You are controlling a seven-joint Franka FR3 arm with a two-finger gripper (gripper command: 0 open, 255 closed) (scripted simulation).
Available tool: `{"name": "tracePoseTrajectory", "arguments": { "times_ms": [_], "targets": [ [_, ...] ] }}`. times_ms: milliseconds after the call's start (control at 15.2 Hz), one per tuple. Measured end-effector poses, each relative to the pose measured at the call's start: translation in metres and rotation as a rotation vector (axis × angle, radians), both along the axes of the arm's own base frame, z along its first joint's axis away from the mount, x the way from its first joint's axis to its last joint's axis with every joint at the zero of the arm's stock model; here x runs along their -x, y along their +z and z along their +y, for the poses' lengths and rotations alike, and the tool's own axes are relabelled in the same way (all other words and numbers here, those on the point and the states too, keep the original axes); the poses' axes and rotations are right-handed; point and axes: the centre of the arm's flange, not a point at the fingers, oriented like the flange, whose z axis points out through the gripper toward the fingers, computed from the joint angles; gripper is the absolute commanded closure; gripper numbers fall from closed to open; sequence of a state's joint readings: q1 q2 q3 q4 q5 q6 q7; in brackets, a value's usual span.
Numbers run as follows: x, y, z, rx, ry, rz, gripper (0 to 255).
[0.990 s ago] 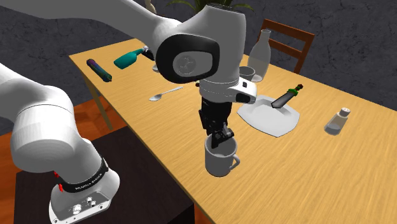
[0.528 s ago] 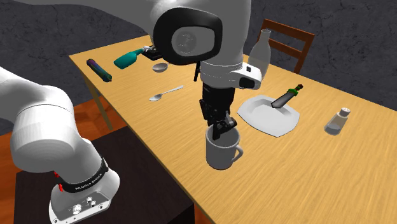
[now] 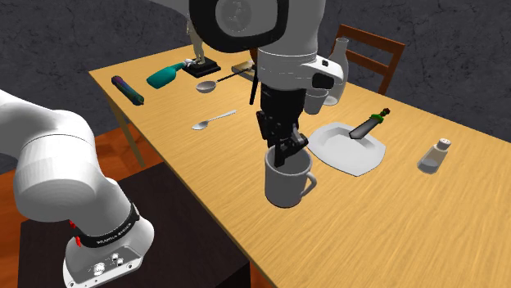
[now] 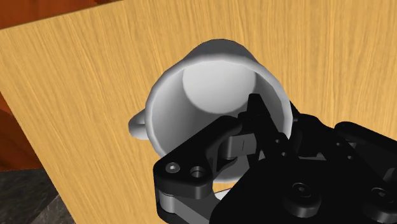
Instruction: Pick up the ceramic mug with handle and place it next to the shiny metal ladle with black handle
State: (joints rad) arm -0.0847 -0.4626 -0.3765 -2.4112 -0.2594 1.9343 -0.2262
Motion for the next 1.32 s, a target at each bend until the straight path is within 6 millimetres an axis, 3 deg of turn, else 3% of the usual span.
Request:
{"name": "tracePoseTrajectory", "arguments": {
  "times_ms": [726,1320],
  "targets": [
    [-0.003,0.054,0.006,0.0,0.0,0.0,255],
    [-0.052,0.057,0.107,0.001,0.001,0.001,255]
  ]
}}
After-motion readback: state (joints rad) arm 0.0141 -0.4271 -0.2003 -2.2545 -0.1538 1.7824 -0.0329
